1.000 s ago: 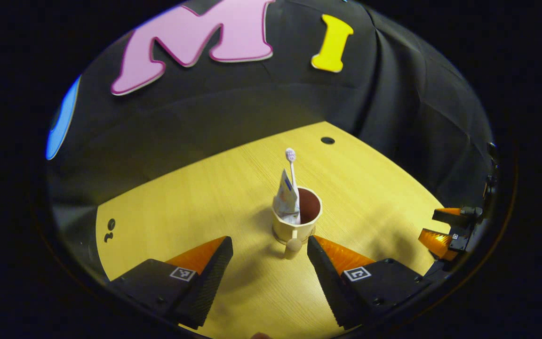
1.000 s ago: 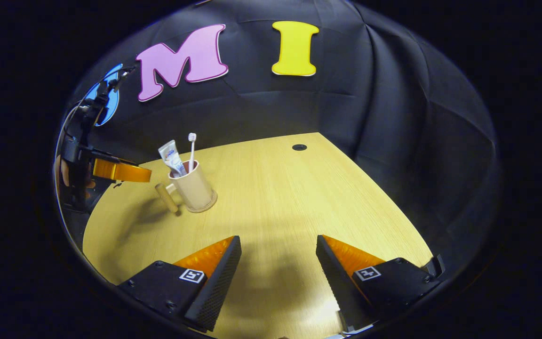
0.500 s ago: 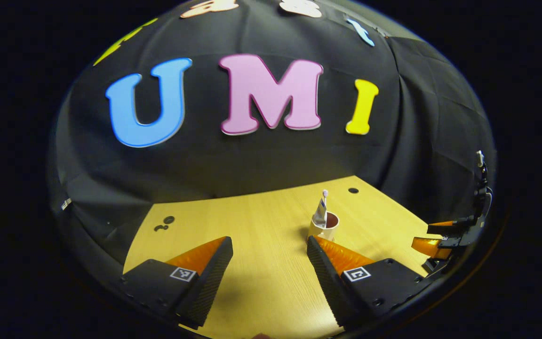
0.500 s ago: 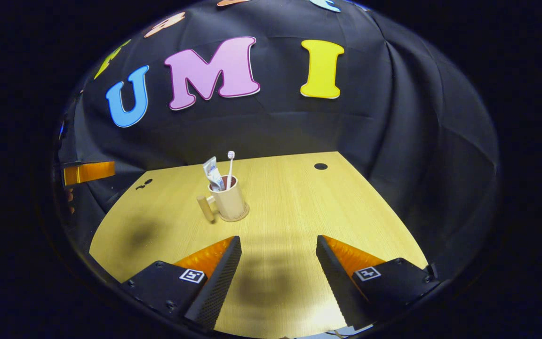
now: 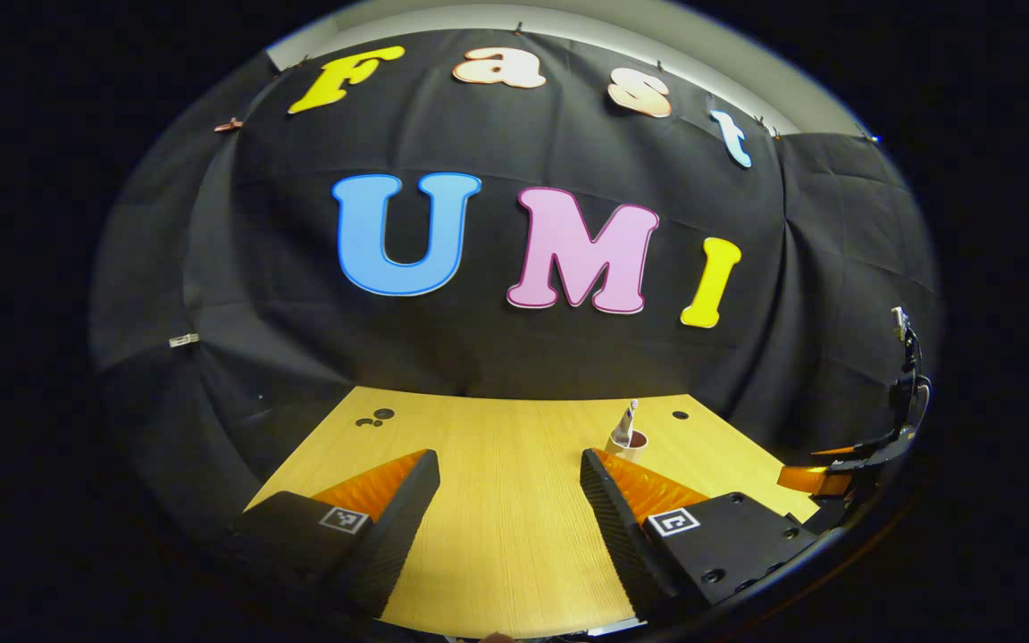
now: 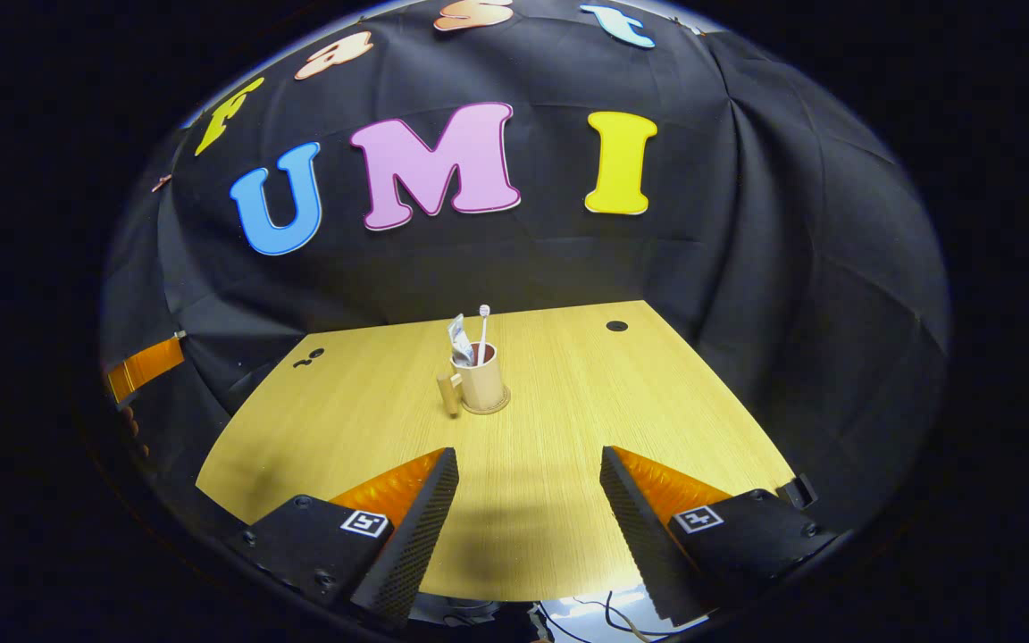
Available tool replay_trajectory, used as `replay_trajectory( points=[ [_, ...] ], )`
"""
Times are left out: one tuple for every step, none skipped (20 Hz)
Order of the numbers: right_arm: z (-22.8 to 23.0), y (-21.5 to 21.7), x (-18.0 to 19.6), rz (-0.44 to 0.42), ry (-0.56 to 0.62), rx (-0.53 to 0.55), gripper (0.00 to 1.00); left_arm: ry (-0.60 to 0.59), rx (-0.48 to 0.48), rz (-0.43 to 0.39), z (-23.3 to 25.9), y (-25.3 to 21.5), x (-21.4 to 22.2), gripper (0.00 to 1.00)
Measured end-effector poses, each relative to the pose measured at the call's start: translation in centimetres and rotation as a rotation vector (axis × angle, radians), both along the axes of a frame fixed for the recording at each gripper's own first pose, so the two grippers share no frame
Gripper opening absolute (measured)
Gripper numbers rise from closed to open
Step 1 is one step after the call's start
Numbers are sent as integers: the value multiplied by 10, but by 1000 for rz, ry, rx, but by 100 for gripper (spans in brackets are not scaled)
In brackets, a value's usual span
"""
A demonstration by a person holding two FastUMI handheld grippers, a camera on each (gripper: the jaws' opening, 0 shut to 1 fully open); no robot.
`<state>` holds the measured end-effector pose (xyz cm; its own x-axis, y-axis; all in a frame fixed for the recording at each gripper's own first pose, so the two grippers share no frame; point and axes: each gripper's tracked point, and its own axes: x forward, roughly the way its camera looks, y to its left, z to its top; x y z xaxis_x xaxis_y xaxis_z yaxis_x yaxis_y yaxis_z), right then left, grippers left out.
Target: Put the toothbrush and toothpaste on the desktop into the cup, then pick up the cup and place it on the coaster on the desktop.
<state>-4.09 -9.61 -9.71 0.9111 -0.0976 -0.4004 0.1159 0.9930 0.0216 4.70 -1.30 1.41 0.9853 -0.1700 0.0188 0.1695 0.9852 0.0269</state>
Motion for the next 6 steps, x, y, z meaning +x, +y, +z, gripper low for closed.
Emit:
replay_trajectory(
  points=[
    [4, 7, -8, -2, -9, 3, 98, -4, -14, 0, -4, 3, -10, 98],
    [8, 12, -15, -6, -15, 8, 98, -7, -19, -3, -7, 5, -21, 98],
    [10, 19, -23, -11, -21, 16, 98, -12, -16, -4, -12, 8, -27, 97],
    [14, 26, -30, -20, -30, 33, 98, -20, -9, 1, -14, 11, -34, 98],
    [19, 34, -35, -26, -50, 55, 98, -31, -2, 3, -16, 13, -40, 98],
    [23, 40, -39, -30, -71, 64, 98, -42, 2, 2, -18, 13, -47, 98]
  ],
)
